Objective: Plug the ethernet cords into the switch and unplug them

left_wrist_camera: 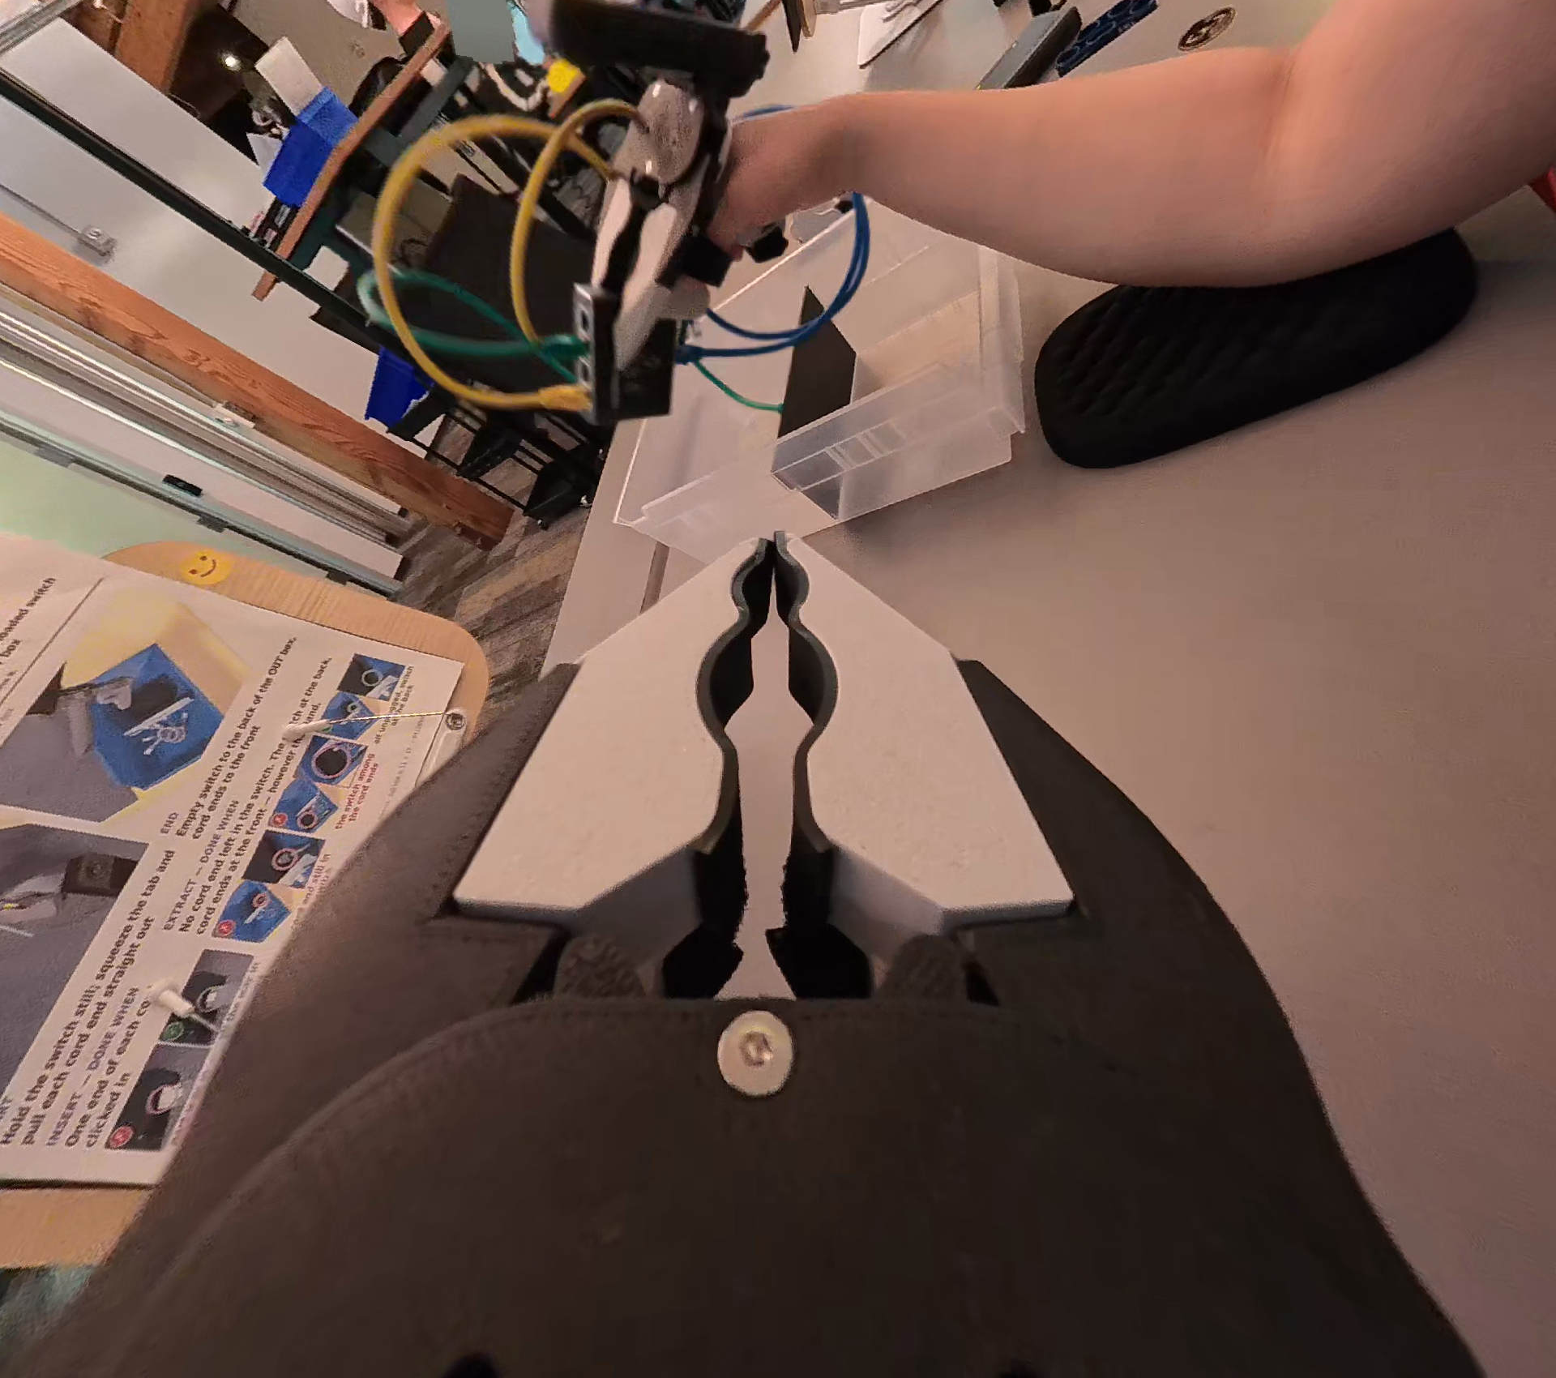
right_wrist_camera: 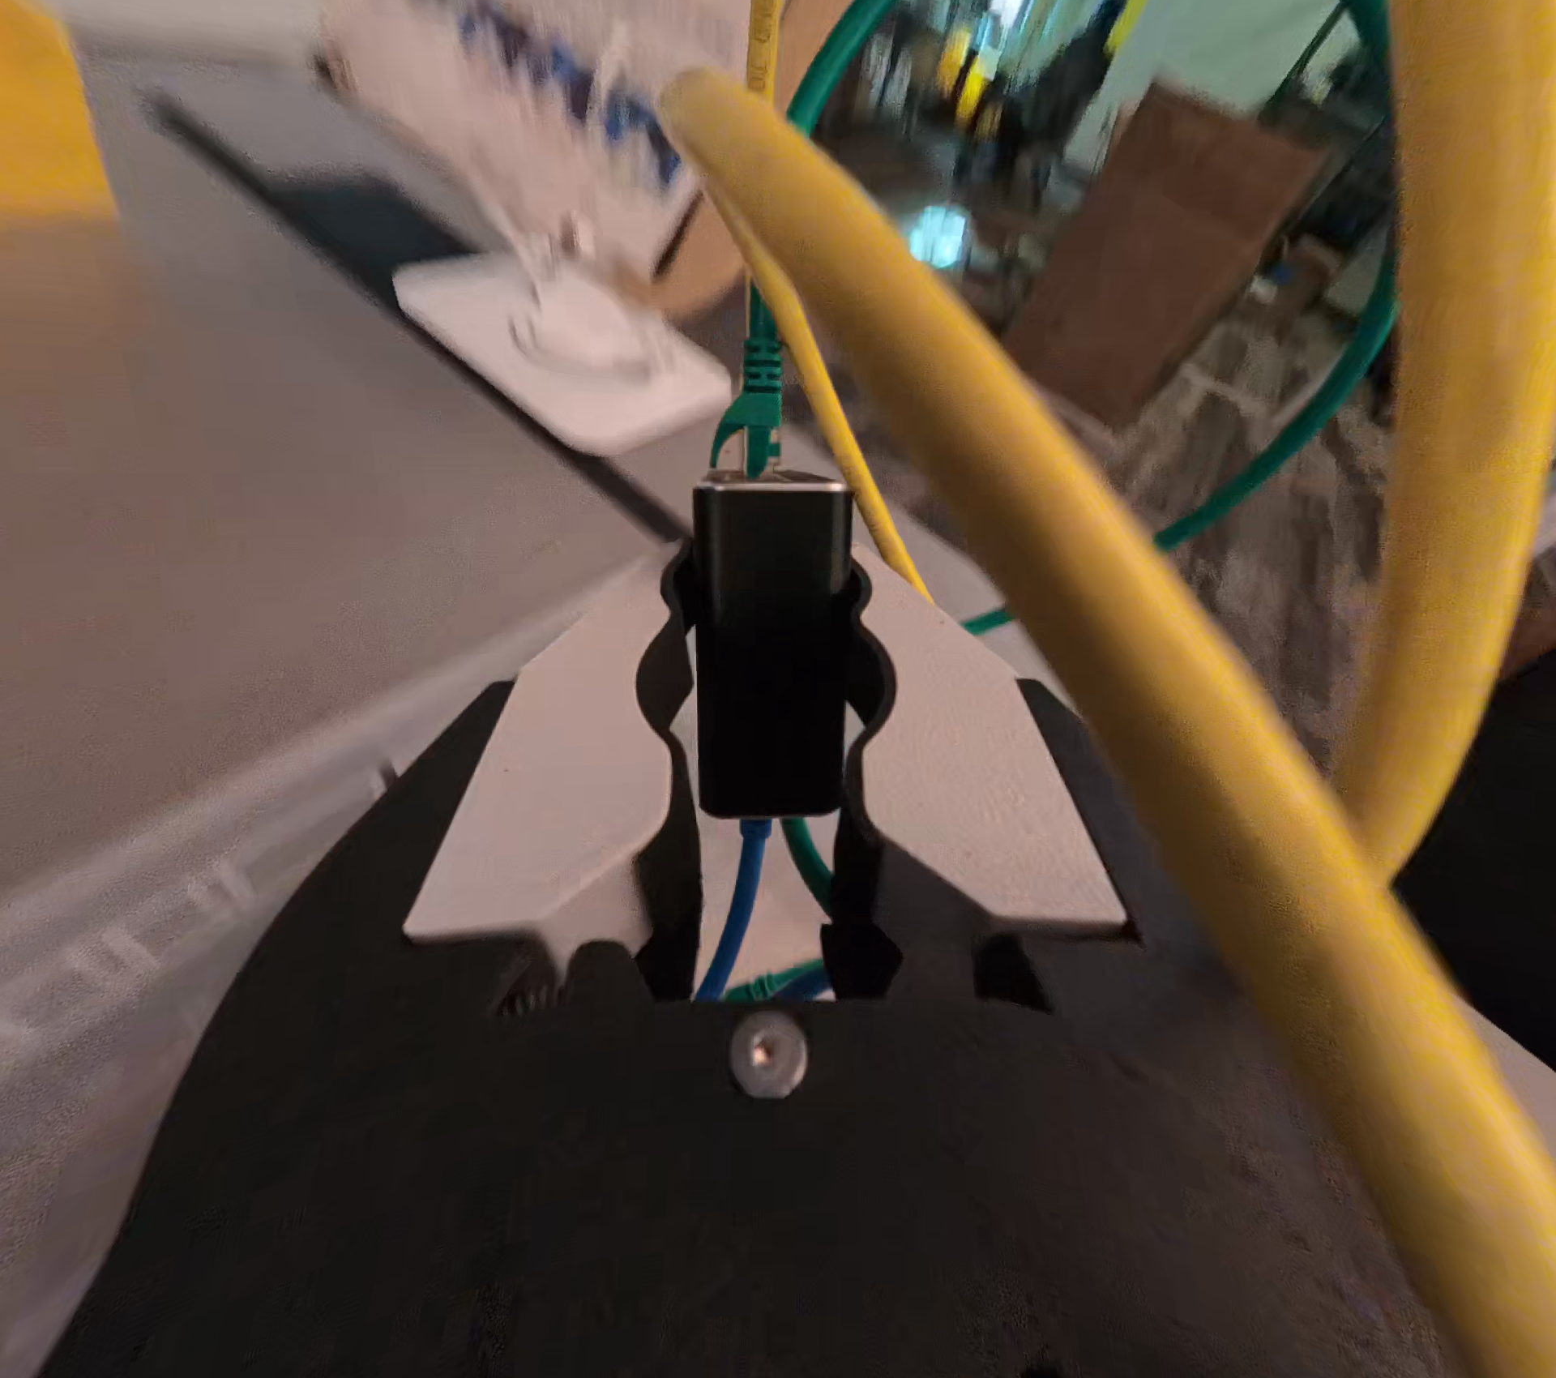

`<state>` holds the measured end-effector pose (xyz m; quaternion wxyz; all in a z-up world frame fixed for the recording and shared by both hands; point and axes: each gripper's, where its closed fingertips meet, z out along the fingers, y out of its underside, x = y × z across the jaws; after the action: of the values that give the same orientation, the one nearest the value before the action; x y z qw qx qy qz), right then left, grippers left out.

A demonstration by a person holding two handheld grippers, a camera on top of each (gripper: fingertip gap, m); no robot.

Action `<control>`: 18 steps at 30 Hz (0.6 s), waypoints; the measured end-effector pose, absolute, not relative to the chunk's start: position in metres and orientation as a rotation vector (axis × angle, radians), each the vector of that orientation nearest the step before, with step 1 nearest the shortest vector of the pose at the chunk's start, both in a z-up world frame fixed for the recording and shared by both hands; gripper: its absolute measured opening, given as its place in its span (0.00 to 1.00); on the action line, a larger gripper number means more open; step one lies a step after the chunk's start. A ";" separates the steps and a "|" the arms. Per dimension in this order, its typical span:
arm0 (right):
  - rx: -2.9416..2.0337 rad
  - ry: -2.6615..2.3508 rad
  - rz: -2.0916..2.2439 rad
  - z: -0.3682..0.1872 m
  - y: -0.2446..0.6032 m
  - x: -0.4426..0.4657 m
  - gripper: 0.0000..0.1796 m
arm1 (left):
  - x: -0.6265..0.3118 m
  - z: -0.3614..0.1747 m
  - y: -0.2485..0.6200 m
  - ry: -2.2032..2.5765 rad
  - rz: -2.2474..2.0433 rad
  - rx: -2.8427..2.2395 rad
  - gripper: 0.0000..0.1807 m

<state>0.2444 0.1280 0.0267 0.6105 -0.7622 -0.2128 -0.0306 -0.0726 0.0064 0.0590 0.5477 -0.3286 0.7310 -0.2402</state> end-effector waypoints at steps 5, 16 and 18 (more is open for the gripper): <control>-2.144 -0.721 -0.143 -0.058 0.120 0.246 0.17 | -0.070 0.053 0.006 1.758 -0.572 -0.790 0.00; -2.377 -0.555 -0.187 -0.068 0.105 0.262 0.28 | -0.071 0.028 0.033 1.803 -0.468 -1.040 0.00; -2.415 -0.531 -0.156 -0.049 0.086 0.249 0.27 | -0.084 0.012 0.060 1.784 -0.387 -1.281 0.00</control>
<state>0.2492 0.0855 -0.0492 0.3258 -0.9216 -0.2025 -0.0597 -0.0838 0.0597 0.0124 0.4399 -0.5159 0.7184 -0.1560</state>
